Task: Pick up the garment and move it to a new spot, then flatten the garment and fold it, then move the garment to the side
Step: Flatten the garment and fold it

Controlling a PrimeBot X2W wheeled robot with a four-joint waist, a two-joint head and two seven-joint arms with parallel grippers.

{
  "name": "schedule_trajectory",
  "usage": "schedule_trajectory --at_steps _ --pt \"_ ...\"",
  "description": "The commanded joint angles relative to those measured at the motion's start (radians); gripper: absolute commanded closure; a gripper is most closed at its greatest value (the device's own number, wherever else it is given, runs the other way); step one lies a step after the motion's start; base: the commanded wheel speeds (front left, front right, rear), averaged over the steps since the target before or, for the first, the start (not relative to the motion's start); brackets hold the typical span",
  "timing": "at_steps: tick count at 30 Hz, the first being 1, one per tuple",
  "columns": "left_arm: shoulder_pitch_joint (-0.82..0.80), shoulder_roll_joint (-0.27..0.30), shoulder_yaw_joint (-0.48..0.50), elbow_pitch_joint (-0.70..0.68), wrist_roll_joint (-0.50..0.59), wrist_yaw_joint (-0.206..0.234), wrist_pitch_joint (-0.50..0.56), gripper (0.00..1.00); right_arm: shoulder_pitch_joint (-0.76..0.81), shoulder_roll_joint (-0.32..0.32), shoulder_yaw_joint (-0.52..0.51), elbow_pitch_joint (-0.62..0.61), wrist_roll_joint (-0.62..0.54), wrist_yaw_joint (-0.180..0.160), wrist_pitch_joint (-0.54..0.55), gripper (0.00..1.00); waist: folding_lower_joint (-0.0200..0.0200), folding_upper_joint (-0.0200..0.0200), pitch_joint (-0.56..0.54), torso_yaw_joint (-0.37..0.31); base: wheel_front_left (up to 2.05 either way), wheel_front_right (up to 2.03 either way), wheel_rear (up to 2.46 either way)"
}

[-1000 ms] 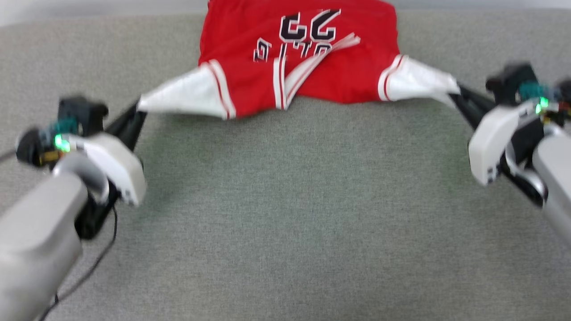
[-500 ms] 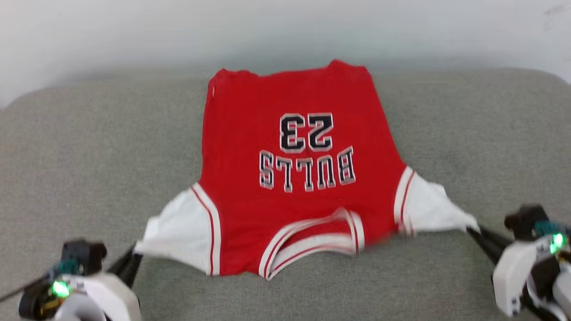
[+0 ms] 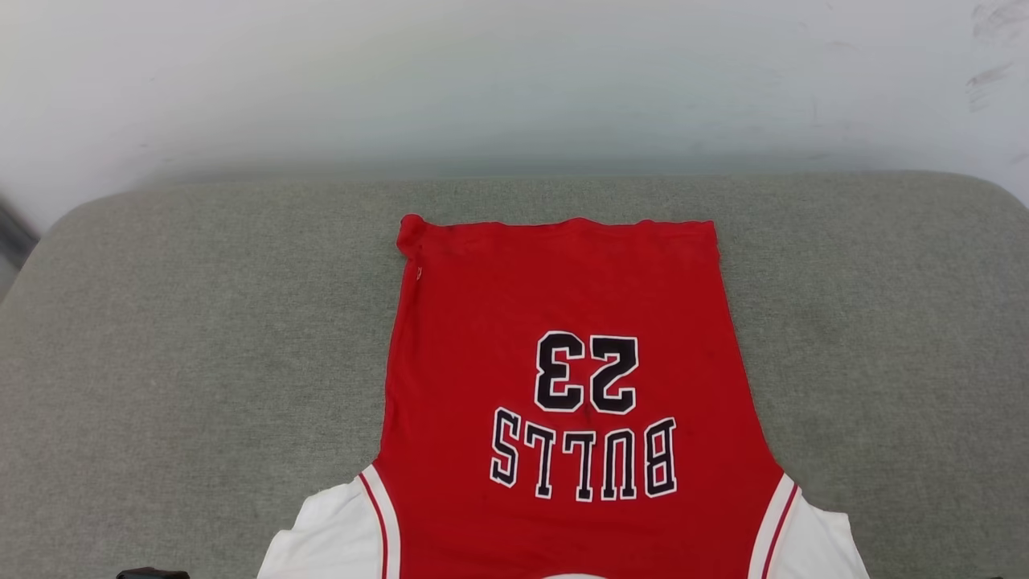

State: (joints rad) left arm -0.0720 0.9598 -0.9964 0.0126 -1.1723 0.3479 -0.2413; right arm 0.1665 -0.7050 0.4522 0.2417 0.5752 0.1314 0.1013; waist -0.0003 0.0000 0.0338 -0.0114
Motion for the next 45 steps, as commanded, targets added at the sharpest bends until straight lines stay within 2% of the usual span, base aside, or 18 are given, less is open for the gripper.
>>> schedule_trajectory --at_steps 1,3,4,5,6,11,12,13,16,19,24,31,35,40,45 --pt "0.002 0.003 0.007 -0.002 0.004 0.008 -0.006 1.0 0.04 0.008 -0.034 -0.027 -0.02 -0.002 0.029 1.0 0.0003 0.0 0.002 0.0 0.0 0.0 0.0" --pt "-0.016 0.003 0.002 -0.004 0.019 0.004 -0.003 1.0 0.061 0.026 -0.069 -0.05 -0.034 -0.001 0.052 0.96 0.0003 0.0 0.008 0.001 0.0 0.0 0.0" --pt "-0.023 0.0 0.002 -0.004 0.021 0.001 0.0 1.0 0.064 0.033 -0.086 -0.066 -0.043 -0.001 0.059 0.6 0.0003 0.0 0.011 0.001 0.0 0.0 0.0" --pt "-0.029 -0.003 0.002 -0.004 0.028 0.0 0.002 1.0 0.065 0.039 -0.103 -0.081 -0.051 -0.001 0.067 0.0 0.0003 0.0 0.013 0.0 0.0 0.0 0.0" --pt "-0.046 -0.01 0.004 -0.007 0.043 0.002 -0.001 1.0 0.055 0.05 -0.163 -0.135 -0.072 -0.001 0.085 0.0 0.0003 0.0 0.026 -0.001 0.0 0.0 0.0" --pt "-0.072 -0.017 0.016 -0.02 0.064 0.005 -0.007 1.0 0.005 0.039 -0.247 -0.22 -0.1 -0.001 0.109 0.0 0.0003 0.0 0.055 0.003 0.0 0.0 0.0" --pt "-0.091 -0.019 0.025 -0.034 0.083 0.011 -0.01 1.0 -0.067 0.023 -0.31 -0.304 -0.114 -0.001 0.125 0.0 0.0003 0.0 0.085 0.011 0.0 0.0 0.0" --pt "-0.098 -0.021 0.029 -0.04 0.087 0.013 -0.011 1.0 -0.099 0.022 -0.331 -0.328 -0.116 -0.001 0.132 0.0 0.0003 0.0 0.097 0.014 0.0 0.0 0.0" --pt "-0.125 -0.026 0.039 -0.065 0.111 0.018 -0.013 1.0 -0.227 0.02 -0.392 -0.383 -0.122 -0.001 0.162 0.0 0.0003 0.0 0.142 0.034 0.0 0.0 0.0" --pt "-0.155 -0.029 0.049 -0.087 0.138 0.024 -0.015 1.0 -0.398 0.037 -0.409 -0.394 -0.077 -0.001 0.235 0.0 0.0003 0.0 0.202 0.057 0.0 0.0 0.0" --pt "-0.217 -0.045 0.048 -0.116 0.187 0.019 -0.009 1.0 -0.699 0.019 -0.37 -0.346 -0.038 -0.001 0.458 0.0 0.0003 0.0 0.309 0.107 0.0 0.0 0.0" --pt "-0.307 -0.082 0.048 -0.132 0.254 0.016 -0.007 1.0 -1.071 -0.037 -0.198 -0.208 0.056 -0.001 0.984 0.0 0.0003 0.0 0.444 0.184 0.0 0.0 0.0" --pt "-0.34 -0.105 0.048 -0.14 0.283 0.011 -0.01 1.0 -1.215 -0.02 -0.157 -0.125 0.062 -0.001 1.192 0.0 0.0003 0.0 0.512 0.218 0.0 0.0 0.0" --pt "-0.378 -0.134 0.039 -0.146 0.317 0.007 -0.01 1.0 -1.307 0.018 -0.15 -0.021 -0.012 -0.001 1.306 0.0 0.0003 0.0 0.573 0.261 0.0 0.0 0.0" --pt "-0.405 -0.16 0.034 -0.153 0.342 0.01 -0.009 1.0 -1.292 0.054 -0.181 0.051 -0.063 -0.001 1.311 0.0 0.0003 0.0 0.625 0.289 0.0 0.0 0.0"
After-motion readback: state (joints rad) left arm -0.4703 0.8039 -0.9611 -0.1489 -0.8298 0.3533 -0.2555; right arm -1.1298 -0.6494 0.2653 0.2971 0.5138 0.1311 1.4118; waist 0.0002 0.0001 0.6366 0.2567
